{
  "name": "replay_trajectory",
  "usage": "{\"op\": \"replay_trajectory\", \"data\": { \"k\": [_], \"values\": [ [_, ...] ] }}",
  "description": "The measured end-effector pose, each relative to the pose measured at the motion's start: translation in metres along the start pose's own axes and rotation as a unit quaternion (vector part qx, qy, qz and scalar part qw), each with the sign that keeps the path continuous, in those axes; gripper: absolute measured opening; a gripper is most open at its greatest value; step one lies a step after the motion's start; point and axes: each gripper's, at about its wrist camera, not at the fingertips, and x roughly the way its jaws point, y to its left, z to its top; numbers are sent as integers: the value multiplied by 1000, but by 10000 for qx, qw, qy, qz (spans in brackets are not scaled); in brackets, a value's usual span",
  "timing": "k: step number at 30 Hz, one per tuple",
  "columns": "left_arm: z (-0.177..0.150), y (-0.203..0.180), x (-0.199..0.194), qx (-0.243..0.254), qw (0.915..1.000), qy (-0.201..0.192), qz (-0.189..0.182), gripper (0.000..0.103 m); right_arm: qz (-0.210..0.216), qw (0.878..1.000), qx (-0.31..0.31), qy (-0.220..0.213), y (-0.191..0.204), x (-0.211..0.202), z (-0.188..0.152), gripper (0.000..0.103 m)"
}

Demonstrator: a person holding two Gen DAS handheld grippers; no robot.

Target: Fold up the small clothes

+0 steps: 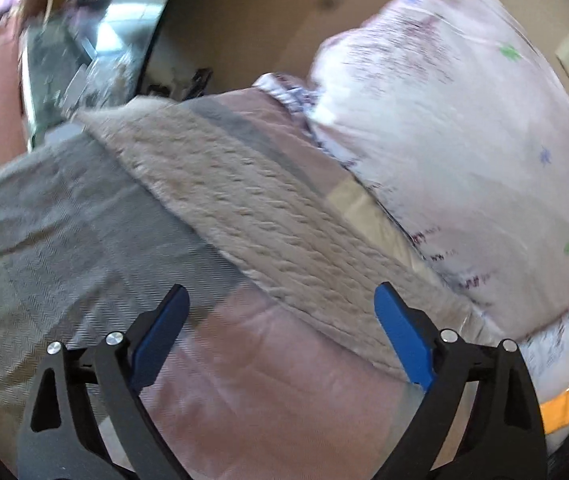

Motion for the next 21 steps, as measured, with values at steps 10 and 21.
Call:
{"op": "replay_trajectory", "data": {
  "k": [10, 21],
  "values": [
    [54, 50, 11, -1084, 9939, -186, -64, 56, -1126, 9834, 976, -1032, -85, -110, -15, 88],
    [46, -96, -17, 1226, 9911, -374, -350, 7, -1691, 9656, 1488, -1303, -139, -164, -56, 88]
  ]
}}
